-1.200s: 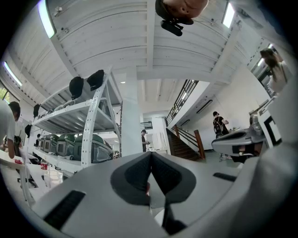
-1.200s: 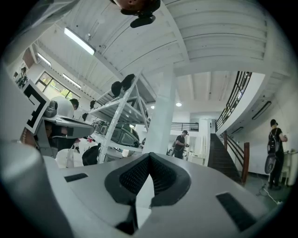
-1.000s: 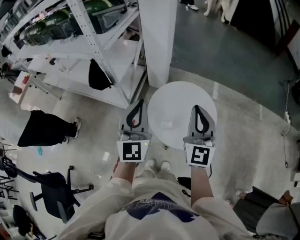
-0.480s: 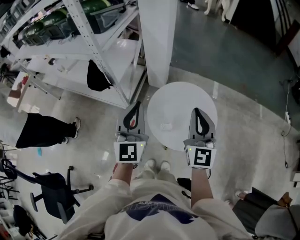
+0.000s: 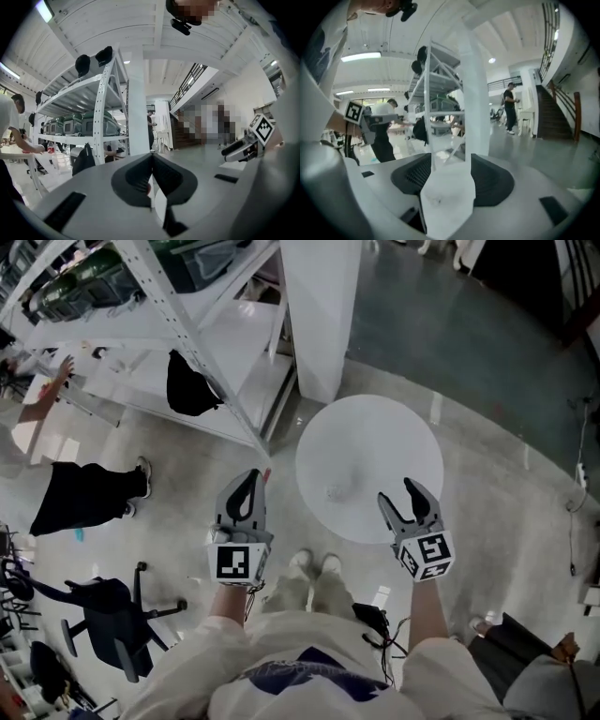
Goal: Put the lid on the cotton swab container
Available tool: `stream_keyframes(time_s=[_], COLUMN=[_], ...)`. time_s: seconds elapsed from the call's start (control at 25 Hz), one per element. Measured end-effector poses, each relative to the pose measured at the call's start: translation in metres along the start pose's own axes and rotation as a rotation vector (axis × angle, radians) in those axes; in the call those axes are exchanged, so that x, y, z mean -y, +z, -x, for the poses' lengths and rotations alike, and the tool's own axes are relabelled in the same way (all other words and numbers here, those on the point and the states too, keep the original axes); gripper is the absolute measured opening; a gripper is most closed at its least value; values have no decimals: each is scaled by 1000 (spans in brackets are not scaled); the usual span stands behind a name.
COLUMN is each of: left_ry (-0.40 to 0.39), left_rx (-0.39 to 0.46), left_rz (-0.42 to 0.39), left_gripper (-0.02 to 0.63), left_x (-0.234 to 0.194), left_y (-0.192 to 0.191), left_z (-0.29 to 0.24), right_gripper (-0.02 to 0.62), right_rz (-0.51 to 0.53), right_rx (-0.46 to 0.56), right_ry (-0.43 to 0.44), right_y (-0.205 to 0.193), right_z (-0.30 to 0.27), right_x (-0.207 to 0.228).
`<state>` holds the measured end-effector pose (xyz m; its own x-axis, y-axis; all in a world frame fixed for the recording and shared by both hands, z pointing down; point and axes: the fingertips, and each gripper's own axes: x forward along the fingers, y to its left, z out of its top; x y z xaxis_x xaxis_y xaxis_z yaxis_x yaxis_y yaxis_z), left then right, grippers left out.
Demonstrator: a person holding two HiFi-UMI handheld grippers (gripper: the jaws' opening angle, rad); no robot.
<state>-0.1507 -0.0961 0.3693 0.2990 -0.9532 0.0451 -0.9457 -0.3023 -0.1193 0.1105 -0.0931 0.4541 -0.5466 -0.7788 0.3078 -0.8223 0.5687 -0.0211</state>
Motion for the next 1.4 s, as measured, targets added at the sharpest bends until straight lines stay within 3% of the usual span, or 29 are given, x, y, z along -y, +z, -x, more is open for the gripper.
stream_keyframes(time_s=[0.2, 0.36, 0.64, 0.96, 1.12, 1.24, 1.4], left_ry=[5, -15, -9, -48, -169, -278, -411], left_rx=[-91, -137, -205, -262, -309, -350, -379], left_rz=[10, 28, 36, -8, -62, -90, -190], left_gripper=[-2, 0, 0, 0, 3, 48, 80], left_x=[-2, 2, -1, -6, 5, 14, 27], left_y=[-38, -61, -90, -108, -121, -131, -144], left_z=[17, 28, 39, 31, 14, -6, -45], right_gripper=[362, 387, 350, 258, 253, 253, 252], right_rz=[100, 127, 139, 162, 168, 174, 188], right_rx=[-342, -478, -518, -483, -478, -478, -480], right_ry=[261, 392, 444, 448, 457, 464, 471], right_y=[-109, -167, -201, -199, -200, -200, -200], right_z=[-38, -70, -116, -136, -135, -135, -136], right_x=[-32, -56, -75, -75, -75, -76, -76])
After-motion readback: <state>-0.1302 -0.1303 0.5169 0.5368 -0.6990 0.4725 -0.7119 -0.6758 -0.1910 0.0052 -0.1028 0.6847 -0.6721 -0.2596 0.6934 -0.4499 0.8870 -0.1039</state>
